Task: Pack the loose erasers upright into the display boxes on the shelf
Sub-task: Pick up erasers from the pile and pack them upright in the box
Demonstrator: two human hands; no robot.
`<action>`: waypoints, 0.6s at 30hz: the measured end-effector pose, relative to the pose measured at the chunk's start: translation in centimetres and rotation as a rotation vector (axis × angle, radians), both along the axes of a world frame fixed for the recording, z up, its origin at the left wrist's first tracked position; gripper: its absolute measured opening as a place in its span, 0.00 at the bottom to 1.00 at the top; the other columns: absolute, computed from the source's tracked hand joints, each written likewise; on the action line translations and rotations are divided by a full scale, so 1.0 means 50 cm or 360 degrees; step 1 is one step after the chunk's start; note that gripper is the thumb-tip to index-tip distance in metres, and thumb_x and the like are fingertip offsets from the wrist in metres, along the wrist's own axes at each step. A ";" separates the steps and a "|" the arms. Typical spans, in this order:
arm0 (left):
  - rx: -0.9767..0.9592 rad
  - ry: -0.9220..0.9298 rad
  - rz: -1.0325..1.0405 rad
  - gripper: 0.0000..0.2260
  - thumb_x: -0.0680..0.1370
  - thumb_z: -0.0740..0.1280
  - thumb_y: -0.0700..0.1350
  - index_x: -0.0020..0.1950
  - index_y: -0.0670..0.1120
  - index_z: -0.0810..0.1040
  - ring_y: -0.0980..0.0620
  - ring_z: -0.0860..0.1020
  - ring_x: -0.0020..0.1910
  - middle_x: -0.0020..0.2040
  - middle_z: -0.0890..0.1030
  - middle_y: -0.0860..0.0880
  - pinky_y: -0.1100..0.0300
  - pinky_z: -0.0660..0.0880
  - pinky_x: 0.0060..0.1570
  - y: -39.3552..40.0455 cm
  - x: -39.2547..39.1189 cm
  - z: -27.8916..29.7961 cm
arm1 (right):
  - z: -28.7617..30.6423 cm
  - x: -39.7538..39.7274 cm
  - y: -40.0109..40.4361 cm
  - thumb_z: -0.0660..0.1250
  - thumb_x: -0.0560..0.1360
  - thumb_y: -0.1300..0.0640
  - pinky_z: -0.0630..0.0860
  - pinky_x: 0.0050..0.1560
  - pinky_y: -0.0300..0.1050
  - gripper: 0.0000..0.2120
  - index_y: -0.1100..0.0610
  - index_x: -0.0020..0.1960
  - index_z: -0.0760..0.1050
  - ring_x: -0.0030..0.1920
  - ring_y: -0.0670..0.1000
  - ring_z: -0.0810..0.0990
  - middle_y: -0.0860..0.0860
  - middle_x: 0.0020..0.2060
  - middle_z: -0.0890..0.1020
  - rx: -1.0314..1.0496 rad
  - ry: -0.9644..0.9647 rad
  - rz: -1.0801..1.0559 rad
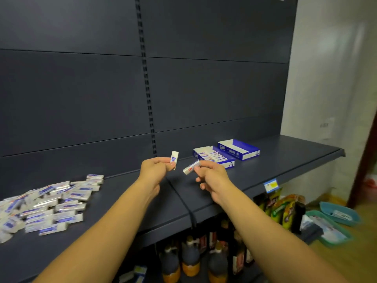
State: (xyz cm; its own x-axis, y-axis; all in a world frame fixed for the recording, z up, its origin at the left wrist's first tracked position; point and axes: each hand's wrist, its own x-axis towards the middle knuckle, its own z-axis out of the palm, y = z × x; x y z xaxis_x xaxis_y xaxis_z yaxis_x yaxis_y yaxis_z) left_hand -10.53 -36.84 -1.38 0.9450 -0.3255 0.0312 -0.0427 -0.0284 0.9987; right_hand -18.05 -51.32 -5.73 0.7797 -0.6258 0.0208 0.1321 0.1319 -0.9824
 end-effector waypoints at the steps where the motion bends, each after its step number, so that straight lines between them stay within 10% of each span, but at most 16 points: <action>1: 0.0013 0.0007 -0.0016 0.10 0.76 0.71 0.33 0.57 0.38 0.83 0.56 0.71 0.34 0.40 0.80 0.49 0.66 0.71 0.39 -0.022 -0.011 -0.003 | -0.002 -0.010 -0.022 0.68 0.78 0.64 0.68 0.25 0.39 0.06 0.56 0.50 0.82 0.32 0.47 0.75 0.53 0.43 0.84 -0.0012 0.0014 -0.0016; 5: 0.0042 0.0009 -0.0002 0.10 0.76 0.72 0.34 0.56 0.39 0.84 0.55 0.71 0.35 0.41 0.81 0.48 0.65 0.69 0.37 -0.090 -0.028 -0.009 | 0.002 -0.036 -0.096 0.68 0.78 0.64 0.67 0.24 0.38 0.06 0.56 0.52 0.81 0.31 0.47 0.74 0.52 0.42 0.83 -0.0023 0.0032 -0.0068; 10: 0.0072 -0.0027 0.0033 0.08 0.76 0.72 0.36 0.55 0.41 0.84 0.53 0.72 0.40 0.45 0.82 0.47 0.46 0.70 0.68 -0.161 -0.004 -0.008 | 0.016 -0.035 -0.166 0.67 0.79 0.65 0.67 0.25 0.39 0.07 0.54 0.49 0.79 0.32 0.47 0.73 0.54 0.41 0.82 -0.0072 0.0020 -0.0091; 18: 0.0042 -0.0218 0.0017 0.07 0.76 0.74 0.39 0.54 0.44 0.85 0.56 0.74 0.38 0.45 0.83 0.49 0.57 0.75 0.48 -0.291 0.074 -0.017 | 0.015 0.033 -0.303 0.67 0.80 0.62 0.69 0.24 0.39 0.06 0.57 0.54 0.81 0.33 0.48 0.76 0.53 0.40 0.83 -0.0151 0.0021 -0.0071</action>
